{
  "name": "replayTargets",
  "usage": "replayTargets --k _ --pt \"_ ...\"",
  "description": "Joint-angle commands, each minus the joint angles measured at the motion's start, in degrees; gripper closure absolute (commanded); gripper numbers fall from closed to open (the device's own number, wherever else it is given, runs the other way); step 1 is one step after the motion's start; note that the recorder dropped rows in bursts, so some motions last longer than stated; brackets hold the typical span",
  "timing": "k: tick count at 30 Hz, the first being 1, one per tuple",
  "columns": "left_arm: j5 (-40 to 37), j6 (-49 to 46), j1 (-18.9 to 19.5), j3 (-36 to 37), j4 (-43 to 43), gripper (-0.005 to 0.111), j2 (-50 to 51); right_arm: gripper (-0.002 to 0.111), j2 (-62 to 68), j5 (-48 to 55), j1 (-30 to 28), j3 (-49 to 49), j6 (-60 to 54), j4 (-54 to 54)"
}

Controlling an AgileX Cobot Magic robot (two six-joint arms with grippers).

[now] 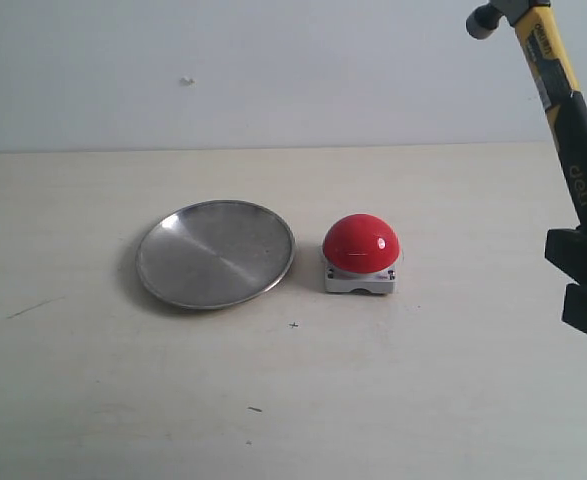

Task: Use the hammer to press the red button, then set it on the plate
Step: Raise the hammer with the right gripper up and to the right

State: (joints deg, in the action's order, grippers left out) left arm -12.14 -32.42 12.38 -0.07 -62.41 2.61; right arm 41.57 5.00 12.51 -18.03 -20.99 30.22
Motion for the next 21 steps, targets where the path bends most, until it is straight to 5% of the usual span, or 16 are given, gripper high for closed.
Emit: replayTargets --k 1,21 --pt "-0.17 -0.13 -0.33 0.07 0.08 0.107 -0.25 0.108 -1.91 -7.8 -0.32 2.66 -0.31 -0.17" --pt "-0.15 -0.13 -9.72 0.07 0.08 0.107 -0.13 0.108 -8.12 -13.34 -0.32 6.73 5.71 -0.17"
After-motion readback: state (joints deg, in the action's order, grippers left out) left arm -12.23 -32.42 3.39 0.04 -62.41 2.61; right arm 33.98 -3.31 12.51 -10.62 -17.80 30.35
